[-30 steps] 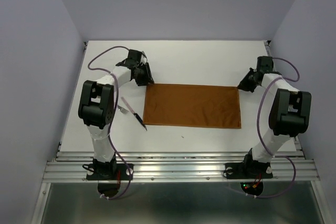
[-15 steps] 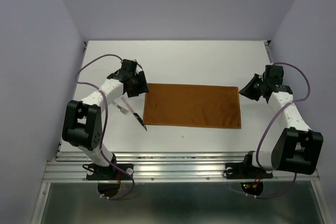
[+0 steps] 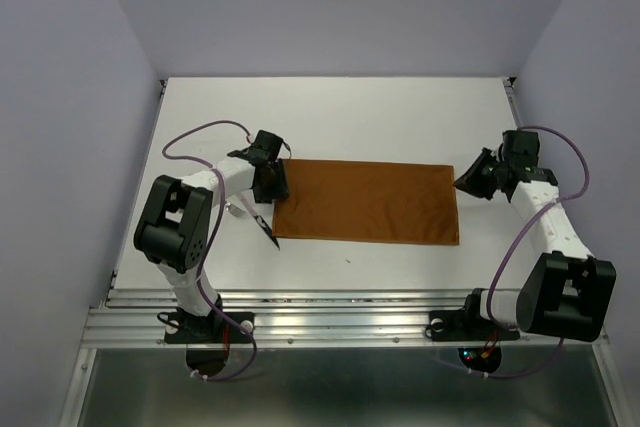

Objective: Fold the napkin into a case and place the utensils inside
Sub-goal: Smooth out the rectangle-folded napkin at the center of the board, then pick up the rectangle-folded napkin at the center of the board.

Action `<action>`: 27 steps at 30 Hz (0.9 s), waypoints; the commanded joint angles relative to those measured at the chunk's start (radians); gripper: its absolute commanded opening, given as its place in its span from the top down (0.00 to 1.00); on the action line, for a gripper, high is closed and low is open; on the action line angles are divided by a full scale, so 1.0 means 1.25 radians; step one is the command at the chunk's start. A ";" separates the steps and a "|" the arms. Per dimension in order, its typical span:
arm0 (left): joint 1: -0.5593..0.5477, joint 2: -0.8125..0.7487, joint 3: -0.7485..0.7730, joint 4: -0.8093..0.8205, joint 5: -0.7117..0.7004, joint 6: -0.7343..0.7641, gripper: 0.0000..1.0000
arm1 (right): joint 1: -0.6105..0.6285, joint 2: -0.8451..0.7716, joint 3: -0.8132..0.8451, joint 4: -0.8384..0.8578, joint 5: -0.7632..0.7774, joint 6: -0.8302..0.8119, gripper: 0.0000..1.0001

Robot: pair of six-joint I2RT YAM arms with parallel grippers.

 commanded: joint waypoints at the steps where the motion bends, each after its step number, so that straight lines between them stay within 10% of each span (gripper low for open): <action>1: -0.011 -0.001 0.013 -0.007 -0.086 -0.020 0.48 | -0.004 -0.031 -0.010 -0.015 -0.005 -0.017 0.82; 19: -0.071 0.056 0.012 0.004 -0.080 -0.042 0.56 | -0.004 -0.062 -0.031 -0.021 0.000 -0.012 0.81; 27: -0.078 0.091 0.021 -0.014 -0.113 -0.044 0.87 | -0.004 -0.071 -0.046 -0.023 0.005 -0.012 0.81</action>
